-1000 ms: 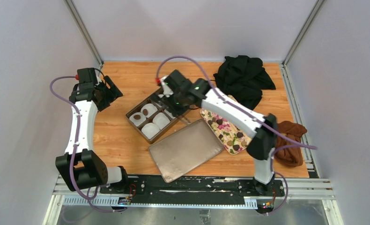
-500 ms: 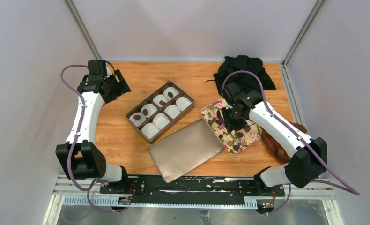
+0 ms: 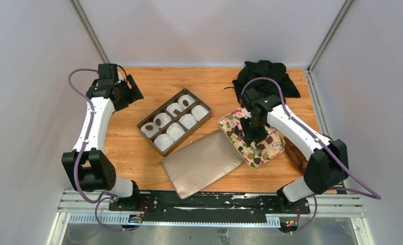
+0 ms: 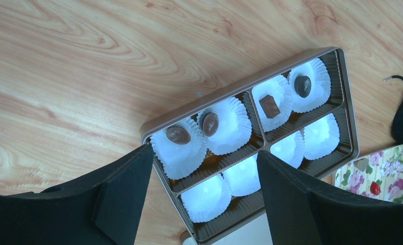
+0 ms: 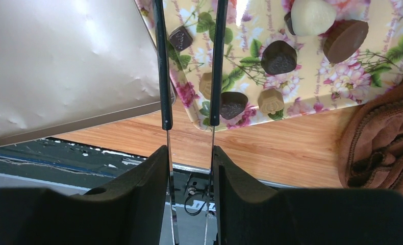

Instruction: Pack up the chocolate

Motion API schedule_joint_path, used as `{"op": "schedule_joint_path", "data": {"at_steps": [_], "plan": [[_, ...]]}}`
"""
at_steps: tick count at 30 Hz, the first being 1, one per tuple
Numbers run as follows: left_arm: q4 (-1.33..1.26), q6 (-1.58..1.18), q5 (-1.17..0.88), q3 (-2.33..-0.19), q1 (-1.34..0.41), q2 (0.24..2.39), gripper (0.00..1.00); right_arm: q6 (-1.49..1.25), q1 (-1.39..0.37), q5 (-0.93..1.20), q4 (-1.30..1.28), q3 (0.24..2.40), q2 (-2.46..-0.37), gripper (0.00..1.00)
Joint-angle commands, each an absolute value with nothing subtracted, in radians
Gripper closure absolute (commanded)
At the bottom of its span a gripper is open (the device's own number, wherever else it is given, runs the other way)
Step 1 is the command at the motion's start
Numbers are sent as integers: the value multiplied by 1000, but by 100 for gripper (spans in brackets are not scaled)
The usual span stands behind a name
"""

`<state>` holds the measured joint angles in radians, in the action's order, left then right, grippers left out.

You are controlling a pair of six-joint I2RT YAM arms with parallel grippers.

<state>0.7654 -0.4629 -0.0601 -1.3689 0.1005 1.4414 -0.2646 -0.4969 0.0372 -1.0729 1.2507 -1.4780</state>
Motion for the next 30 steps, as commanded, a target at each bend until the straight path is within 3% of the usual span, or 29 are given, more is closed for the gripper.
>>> {"op": "schedule_joint_path", "data": {"at_steps": [1,6,20,30], "plan": [[767,-451,-36,-1388,95,1432,21,-239,-491,55,-1096,1287,-1490,60],[766,-454,-32,-1385,96,1434,20,-222,-491,-47,-1130,1277,-1495,59],[758,-461,-35,-1388,97,1444,20,-195,-529,-50,-1093,1266,-1580,59],[758,-454,-32,-1390,97,1450,20,-198,-529,-75,-1140,1323,-1564,80]]}}
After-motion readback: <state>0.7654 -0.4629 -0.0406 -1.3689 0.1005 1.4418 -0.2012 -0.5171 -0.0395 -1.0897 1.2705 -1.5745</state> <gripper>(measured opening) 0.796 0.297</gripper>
